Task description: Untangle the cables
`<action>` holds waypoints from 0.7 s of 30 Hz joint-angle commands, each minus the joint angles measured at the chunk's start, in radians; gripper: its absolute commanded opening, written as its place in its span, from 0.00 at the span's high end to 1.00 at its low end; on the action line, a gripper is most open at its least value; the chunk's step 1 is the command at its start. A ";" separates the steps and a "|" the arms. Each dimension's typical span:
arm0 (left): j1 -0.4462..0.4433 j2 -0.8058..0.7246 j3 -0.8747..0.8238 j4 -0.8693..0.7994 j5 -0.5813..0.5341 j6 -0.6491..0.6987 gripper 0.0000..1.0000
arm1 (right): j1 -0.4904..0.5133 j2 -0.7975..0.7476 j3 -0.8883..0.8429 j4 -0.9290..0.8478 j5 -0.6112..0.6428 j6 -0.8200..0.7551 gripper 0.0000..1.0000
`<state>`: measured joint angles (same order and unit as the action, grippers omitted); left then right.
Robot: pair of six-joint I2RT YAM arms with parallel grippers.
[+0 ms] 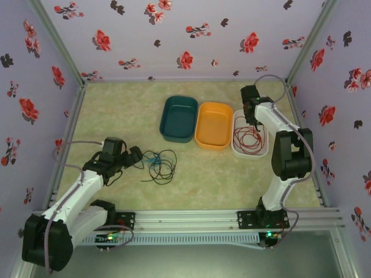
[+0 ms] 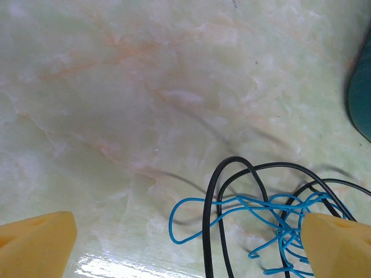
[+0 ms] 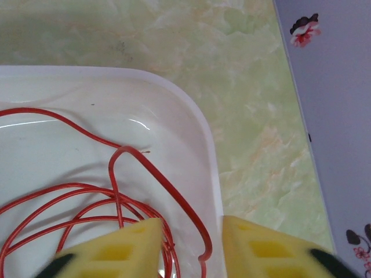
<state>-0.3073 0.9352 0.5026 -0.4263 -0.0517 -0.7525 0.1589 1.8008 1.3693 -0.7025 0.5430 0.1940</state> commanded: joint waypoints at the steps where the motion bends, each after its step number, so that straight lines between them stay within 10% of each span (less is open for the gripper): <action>1: 0.008 0.008 0.017 0.009 0.004 0.012 0.00 | -0.007 0.013 0.003 0.015 0.005 -0.006 0.83; 6: 0.008 0.008 0.015 0.011 0.007 0.011 0.00 | -0.006 -0.018 -0.014 0.019 0.010 -0.011 1.00; 21: 0.008 0.007 0.005 0.016 0.007 0.008 0.00 | -0.005 -0.257 -0.140 0.103 -0.202 0.002 1.00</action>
<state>-0.3073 0.9390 0.5022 -0.4198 -0.0513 -0.7528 0.1570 1.5745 1.2587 -0.6380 0.4122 0.1864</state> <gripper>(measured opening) 0.997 0.062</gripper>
